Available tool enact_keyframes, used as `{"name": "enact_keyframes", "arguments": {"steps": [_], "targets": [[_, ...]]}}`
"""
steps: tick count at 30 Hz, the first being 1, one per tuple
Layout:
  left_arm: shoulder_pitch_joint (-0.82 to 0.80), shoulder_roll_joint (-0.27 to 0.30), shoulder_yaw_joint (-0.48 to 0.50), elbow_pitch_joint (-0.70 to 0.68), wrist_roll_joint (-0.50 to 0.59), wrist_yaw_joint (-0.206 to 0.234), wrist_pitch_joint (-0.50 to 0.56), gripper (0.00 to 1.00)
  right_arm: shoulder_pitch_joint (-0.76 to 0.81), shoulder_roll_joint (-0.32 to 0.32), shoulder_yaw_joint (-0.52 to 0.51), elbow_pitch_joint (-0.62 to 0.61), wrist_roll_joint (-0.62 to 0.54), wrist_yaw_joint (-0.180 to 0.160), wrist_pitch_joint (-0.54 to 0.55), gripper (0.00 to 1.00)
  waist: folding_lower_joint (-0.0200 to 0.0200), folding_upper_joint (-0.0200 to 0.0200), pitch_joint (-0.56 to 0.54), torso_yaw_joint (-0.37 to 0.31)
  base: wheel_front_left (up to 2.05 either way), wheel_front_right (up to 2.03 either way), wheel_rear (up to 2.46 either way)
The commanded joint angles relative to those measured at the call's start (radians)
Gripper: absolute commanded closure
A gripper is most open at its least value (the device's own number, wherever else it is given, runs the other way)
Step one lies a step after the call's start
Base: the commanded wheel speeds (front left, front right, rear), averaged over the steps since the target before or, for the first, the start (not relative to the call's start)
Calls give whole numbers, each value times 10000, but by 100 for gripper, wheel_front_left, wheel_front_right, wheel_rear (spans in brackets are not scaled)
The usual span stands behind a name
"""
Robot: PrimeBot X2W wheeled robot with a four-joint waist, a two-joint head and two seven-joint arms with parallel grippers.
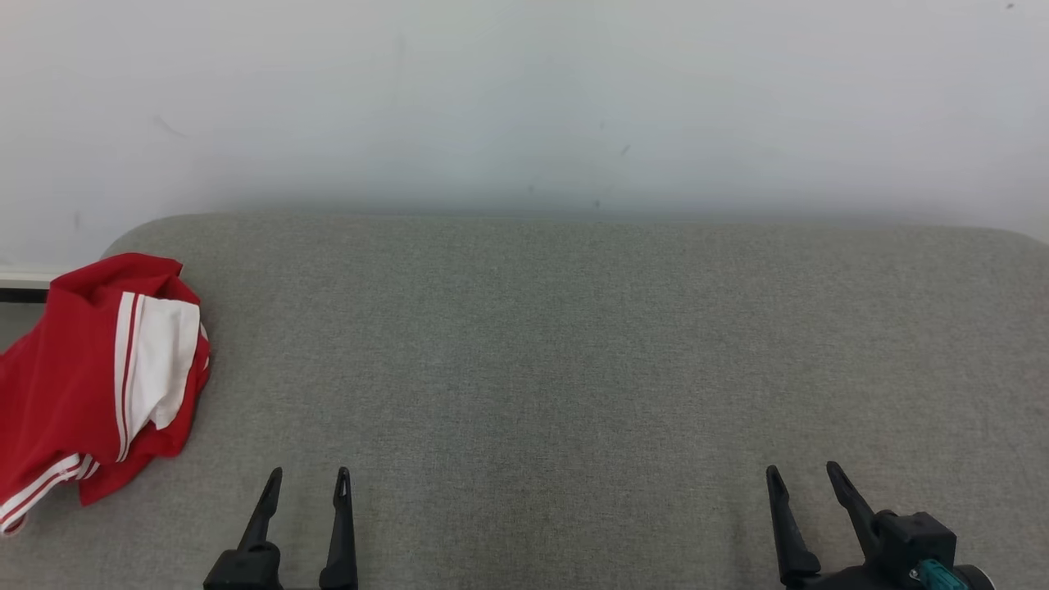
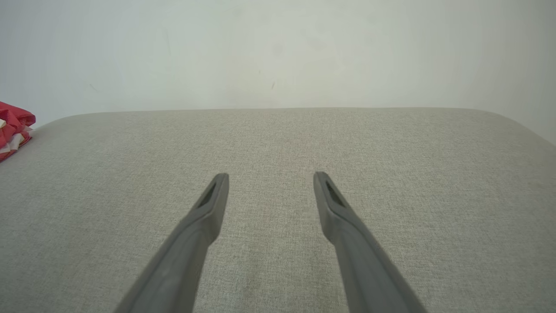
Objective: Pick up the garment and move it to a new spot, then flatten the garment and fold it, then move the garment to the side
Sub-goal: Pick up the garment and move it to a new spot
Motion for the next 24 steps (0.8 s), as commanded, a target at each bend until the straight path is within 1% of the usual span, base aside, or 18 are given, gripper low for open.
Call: {"name": "enact_keyframes", "arguments": {"steps": [1,4,8,9,17,24], "targets": [[77,-10,67,50,-79,5,-35,0,166,-24,-58,0,67,-21,-47,0,1,0,3,126,0,0,0],[24,-15,88,54,-159,43,-35,0,118,-24,-72,-36,104,-21,-85,0,1,0,3,441,0,0,0],[31,-19,34,90,-169,41,-35,0,193,-23,-115,-54,118,-21,-102,0,1,0,-27,1160,0,0,0],[31,-19,34,90,-169,41,-35,0,193,-23,-115,-54,118,-21,-102,0,1,0,-27,1160,0,0,0],[174,-19,171,27,33,32,-35,0,309,-23,-71,-36,262,-21,-175,0,1,0,-71,2769,0,0,0],[245,47,383,-51,185,-48,-35,0,355,-23,35,83,410,-21,-278,0,1,0,-114,3980,0,0,0]]}}
